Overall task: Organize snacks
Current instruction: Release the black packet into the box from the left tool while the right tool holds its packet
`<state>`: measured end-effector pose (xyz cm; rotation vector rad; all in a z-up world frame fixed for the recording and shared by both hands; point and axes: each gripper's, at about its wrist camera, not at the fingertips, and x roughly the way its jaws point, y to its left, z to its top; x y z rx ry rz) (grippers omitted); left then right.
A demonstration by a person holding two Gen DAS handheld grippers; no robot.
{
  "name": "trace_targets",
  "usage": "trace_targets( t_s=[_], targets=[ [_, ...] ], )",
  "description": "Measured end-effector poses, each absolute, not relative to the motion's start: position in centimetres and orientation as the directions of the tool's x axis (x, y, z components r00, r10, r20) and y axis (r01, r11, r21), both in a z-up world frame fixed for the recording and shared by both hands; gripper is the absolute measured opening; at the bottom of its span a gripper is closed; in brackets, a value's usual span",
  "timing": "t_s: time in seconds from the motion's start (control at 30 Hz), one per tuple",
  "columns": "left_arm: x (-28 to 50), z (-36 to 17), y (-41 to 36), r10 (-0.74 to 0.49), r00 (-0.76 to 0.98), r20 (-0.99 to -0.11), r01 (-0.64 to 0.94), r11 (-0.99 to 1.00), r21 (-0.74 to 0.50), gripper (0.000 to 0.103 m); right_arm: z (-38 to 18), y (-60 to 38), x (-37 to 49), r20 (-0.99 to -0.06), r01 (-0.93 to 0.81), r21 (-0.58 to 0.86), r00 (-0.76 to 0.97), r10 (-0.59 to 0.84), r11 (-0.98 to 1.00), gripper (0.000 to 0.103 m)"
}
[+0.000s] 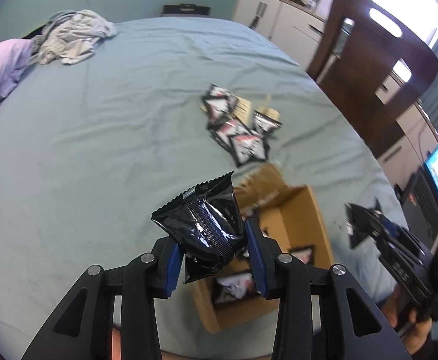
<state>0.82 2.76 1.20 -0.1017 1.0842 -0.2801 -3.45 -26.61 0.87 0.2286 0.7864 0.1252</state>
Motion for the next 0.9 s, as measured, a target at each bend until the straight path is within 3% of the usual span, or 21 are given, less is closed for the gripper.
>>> trace_targets(
  t_s=[0.33, 0.7, 0.77, 0.83, 0.9],
  targets=[
    [-0.9, -1.3, -1.2, -0.212, 0.331, -0.919, 0.300, 0.948, -0.110, 0.039, -0.2, -27.4, -1.1, -0.738, 0.034, 0.270, 0.650, 0.184, 0.962, 0.033],
    [-2.3, -2.8, -4.0, -0.156, 0.305, -0.939, 0.415, 0.910, -0.017, 0.041, 0.1, -26.1, -1.5, -0.715, -0.014, 0.240, 0.674, 0.186, 0.971, 0.033],
    [-2.2, -2.5, -3.8, -0.163, 0.314, -0.935, 0.407, 0.913, -0.023, 0.045, 0.2, -25.8, -1.7, -0.707, -0.030, 0.231, 0.681, 0.190, 0.972, 0.033],
    [-2.1, -2.0, -3.5, -0.172, 0.339, -0.925, 0.392, 0.920, -0.027, 0.062, 0.3, -25.4, -2.0, -0.702, -0.048, 0.218, 0.686, 0.191, 0.975, 0.033],
    [-2.0, -1.3, -3.2, -0.173, 0.379, -0.909, 0.369, 0.929, -0.023, 0.073, 0.2, -25.1, -2.1, -0.700, -0.060, 0.207, 0.688, 0.191, 0.977, 0.033]
  ],
)
